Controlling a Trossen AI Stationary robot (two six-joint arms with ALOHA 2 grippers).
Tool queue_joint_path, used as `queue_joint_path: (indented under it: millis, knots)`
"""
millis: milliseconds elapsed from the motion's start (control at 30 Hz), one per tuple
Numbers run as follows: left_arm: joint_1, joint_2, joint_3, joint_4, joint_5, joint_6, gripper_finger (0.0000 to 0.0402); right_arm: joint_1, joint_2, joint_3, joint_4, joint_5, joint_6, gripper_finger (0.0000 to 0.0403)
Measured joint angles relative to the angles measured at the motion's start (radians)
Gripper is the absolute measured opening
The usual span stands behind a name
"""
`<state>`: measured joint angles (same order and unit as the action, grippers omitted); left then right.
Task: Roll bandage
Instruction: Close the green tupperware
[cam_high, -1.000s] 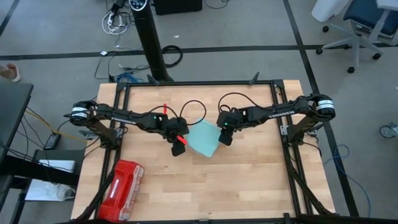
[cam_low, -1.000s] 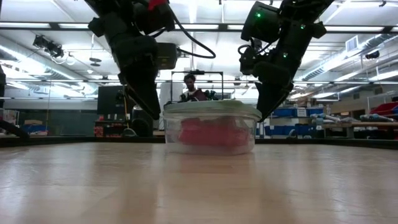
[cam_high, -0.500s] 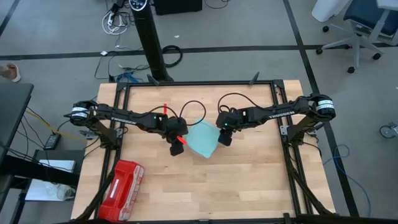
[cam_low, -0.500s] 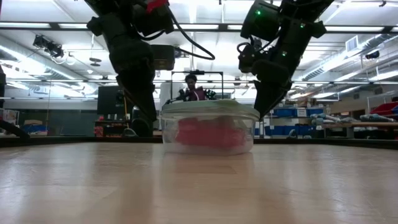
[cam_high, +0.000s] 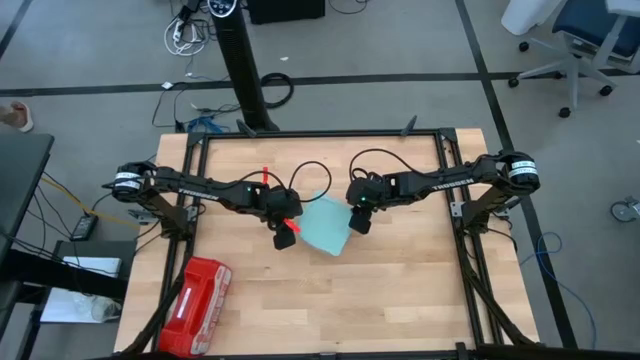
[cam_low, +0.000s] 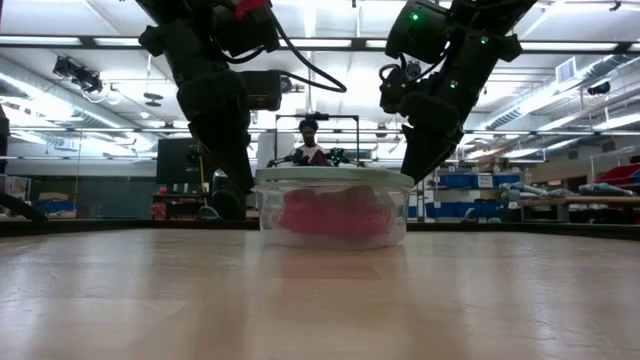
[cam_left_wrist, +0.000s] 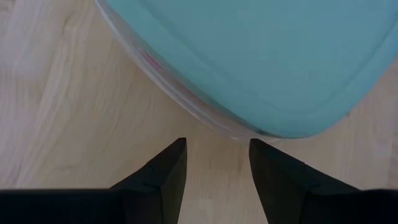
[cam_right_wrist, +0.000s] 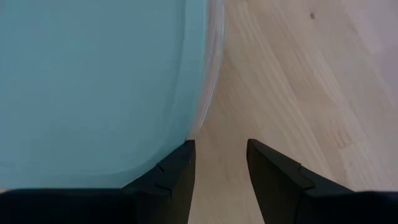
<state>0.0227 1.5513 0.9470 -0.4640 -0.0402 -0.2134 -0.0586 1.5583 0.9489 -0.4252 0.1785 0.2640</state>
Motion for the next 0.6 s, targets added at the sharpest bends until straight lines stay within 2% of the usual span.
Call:
queue_joint_path:
  millis: [400, 600]
  knots:
    - [0.001, 0.000, 0.000, 0.001, 0.009, -0.004, 0.0177, -0.023, -0.010, 0.001, 0.002, 0.043, -0.018, 0.0148]
    - [0.001, 0.000, 0.000, 0.001, 0.012, -0.004, 0.0177, -0.043, -0.016, 0.062, -0.027, 0.065, -0.055, 0.0148]
